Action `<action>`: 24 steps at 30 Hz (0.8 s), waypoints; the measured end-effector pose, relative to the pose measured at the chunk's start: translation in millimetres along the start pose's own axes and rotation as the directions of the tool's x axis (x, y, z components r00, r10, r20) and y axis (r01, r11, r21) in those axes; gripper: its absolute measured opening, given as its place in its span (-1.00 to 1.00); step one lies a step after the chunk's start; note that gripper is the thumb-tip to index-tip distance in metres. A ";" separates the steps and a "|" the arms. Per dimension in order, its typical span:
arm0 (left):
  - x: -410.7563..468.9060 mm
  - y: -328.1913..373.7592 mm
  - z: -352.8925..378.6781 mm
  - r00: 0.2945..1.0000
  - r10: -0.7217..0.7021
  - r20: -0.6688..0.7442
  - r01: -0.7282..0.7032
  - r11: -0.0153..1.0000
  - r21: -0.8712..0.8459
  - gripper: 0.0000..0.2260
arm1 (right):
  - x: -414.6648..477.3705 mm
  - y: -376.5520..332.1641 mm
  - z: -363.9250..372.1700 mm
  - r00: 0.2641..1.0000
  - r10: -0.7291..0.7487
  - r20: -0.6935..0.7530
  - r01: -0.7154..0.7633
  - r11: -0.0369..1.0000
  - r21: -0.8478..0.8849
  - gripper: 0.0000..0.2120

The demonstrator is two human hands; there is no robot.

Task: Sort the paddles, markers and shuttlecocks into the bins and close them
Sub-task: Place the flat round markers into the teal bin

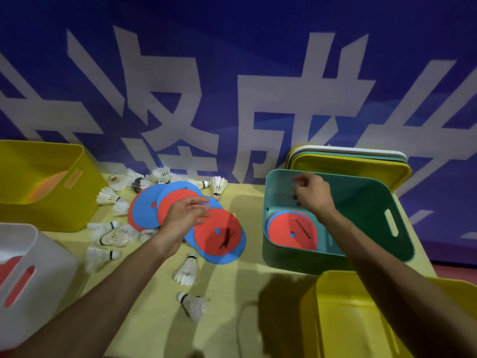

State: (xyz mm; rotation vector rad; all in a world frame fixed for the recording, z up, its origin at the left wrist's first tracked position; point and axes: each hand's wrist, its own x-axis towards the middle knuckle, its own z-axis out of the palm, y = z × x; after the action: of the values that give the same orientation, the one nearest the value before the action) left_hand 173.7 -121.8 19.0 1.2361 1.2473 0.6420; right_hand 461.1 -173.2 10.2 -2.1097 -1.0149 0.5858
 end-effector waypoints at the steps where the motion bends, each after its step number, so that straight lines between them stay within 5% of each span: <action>1: 2.0 -2.5 -10.2 1.000 -0.005 -0.019 0.005 1.000 0.000 -0.81 | -3.0 -14.3 7.2 0.999 -0.042 -0.014 0.042 0.999 0.010 -0.74; 8: 24.3 -31.5 -82.0 0.993 -0.064 -0.099 0.063 0.998 -0.012 -0.84 | -26.5 -85.0 98.0 0.968 -0.236 0.090 0.241 0.970 -0.045 -0.80; 15: 50.7 -70.6 -142.1 0.981 -0.130 -0.146 0.131 0.991 -0.003 -0.83 | -34.6 -61.4 193.9 0.923 0.007 0.384 0.084 0.972 -0.220 -0.59; 24: 94.8 -97.3 -149.9 0.988 -0.152 0.006 0.150 0.978 0.144 -0.79 | -37.7 -25.1 266.1 0.892 0.212 0.399 -0.039 0.916 -0.400 -0.37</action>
State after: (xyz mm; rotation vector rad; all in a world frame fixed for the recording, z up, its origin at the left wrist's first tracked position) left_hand 36.2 -13.7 -82.6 1.2473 1.3778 0.4369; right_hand 253.7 -85.1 -138.5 -2.4642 -1.3297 1.0342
